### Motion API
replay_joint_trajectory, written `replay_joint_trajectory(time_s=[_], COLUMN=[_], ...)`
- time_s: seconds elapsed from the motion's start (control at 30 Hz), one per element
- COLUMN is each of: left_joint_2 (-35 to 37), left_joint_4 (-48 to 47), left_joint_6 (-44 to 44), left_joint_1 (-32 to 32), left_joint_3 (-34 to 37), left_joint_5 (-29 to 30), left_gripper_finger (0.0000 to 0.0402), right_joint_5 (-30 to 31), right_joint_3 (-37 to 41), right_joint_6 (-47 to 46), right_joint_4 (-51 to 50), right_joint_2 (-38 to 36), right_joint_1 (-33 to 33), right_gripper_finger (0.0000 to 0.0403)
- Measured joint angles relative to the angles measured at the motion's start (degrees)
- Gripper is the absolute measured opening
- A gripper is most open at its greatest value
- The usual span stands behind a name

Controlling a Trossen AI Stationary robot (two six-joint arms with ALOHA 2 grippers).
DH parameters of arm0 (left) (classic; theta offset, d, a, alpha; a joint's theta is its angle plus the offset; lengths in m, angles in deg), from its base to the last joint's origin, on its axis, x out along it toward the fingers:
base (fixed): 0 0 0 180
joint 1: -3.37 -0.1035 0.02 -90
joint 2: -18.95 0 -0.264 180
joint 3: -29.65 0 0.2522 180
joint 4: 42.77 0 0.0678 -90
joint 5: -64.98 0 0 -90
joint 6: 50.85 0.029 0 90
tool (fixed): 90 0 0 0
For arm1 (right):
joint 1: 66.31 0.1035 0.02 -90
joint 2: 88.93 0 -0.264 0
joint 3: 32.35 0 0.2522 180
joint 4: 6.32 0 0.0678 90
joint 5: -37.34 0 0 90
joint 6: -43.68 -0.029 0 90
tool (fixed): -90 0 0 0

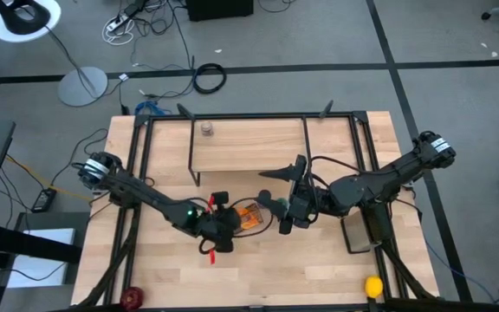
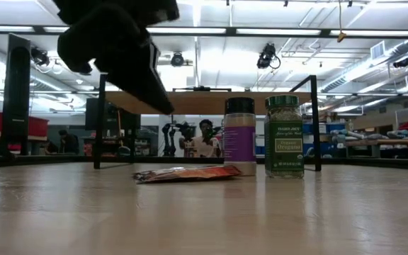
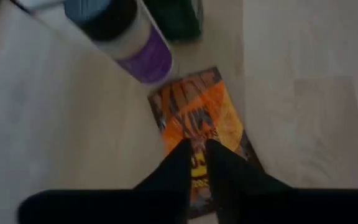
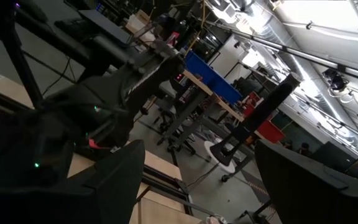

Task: Shelf spices
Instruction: Put the brown seasoning pack on the shelf

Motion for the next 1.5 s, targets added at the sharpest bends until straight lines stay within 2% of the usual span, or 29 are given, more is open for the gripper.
replay_joint_trajectory(time_s=[0.27, 0.4, 0.5, 0.63, 0.8, 1.03, 1.13, 1.27, 1.5], left_joint_2=[0.0, 0.0, 0.0, 0.1, -1.1, -3.9, -5.0, -5.6, -5.7], left_joint_4=[3.8, 6.1, 7.3, 8.5, 8.0, 10.7, 11.1, 11.6, 11.5], left_joint_6=[-7.1, -8.5, -8.6, -9.8, -11.6, -11.9, -11.5, -11.4, -9.5], left_joint_1=[-2.6, -3.3, -3.8, -4.6, -5.5, -5.7, -5.9, -6.3, -6.4], left_joint_3=[4.9, 6.8, 7.9, 9.0, 11.6, 11.7, 11.7, 11.6, 11.7], left_joint_5=[-7.2, -8.3, -9.5, -10.6, -11.7, -11.4, -11.6, -12.6, -13.1], left_gripper_finger=[0.0203, 0.0274, 0.0305, 0.0314, 0.0312, 0.031, 0.0292, 0.023, 0.0066], right_joint_5=[0.0, 0.0, 0.0, 0.0, 0.0, 0.0, 0.0, 0.0, 0.0], right_joint_3=[0.0, 0.0, 0.0, 0.0, 0.0, 0.0, 0.0, 0.0, 0.0], right_joint_6=[0.0, 0.0, 0.0, 0.0, 0.0, -0.1, -0.1, -0.2, -0.2], right_joint_4=[0.0, 0.0, 0.0, 0.0, 0.0, 0.0, 0.0, -0.1, -0.1], right_joint_2=[0.0, 0.0, 0.0, 0.0, 0.0, 0.0, 0.0, 0.0, 0.0], right_joint_1=[0.0, 0.0, 0.0, 0.0, 0.0, -0.2, -0.2, -0.2, -0.2], right_gripper_finger=[0.0304, 0.0304, 0.0304, 0.0304, 0.0304, 0.0304, 0.0304, 0.0304, 0.0304])
